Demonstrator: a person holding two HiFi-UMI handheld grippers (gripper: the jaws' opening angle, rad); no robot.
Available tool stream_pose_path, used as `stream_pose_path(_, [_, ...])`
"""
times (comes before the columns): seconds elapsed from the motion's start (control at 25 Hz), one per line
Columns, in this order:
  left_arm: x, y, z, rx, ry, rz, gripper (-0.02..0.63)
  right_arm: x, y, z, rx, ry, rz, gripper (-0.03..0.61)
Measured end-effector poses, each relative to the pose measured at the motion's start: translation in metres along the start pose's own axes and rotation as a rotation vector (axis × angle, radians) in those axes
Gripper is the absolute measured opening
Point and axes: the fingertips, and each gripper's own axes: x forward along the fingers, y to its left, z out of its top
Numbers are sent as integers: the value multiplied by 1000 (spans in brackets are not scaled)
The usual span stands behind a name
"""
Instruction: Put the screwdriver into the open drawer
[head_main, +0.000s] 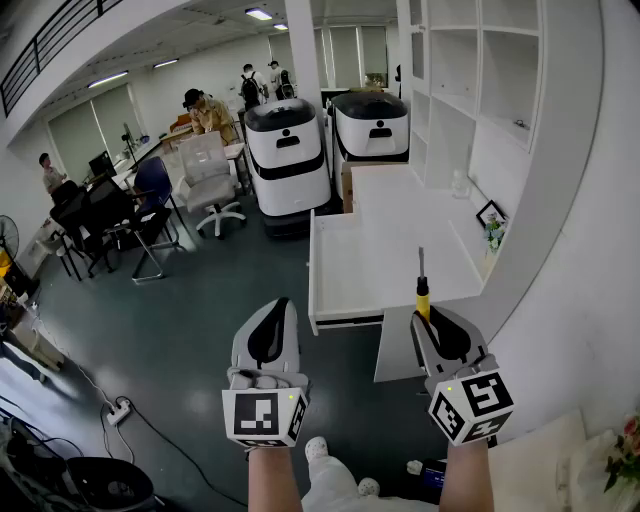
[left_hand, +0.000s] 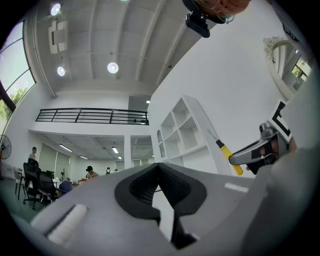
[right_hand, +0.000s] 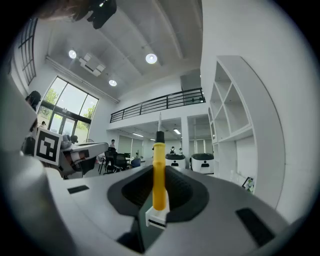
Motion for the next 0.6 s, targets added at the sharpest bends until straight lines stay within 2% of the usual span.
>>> stream_pose_path(0.32, [20,21,-11,-8,-2,-6,9,31,2,-3,-3,7,-1,78])
stream_pose_path(0.6, [62,56,-21,-19,-9,1,9,81,-5,4,3,4,-7,78])
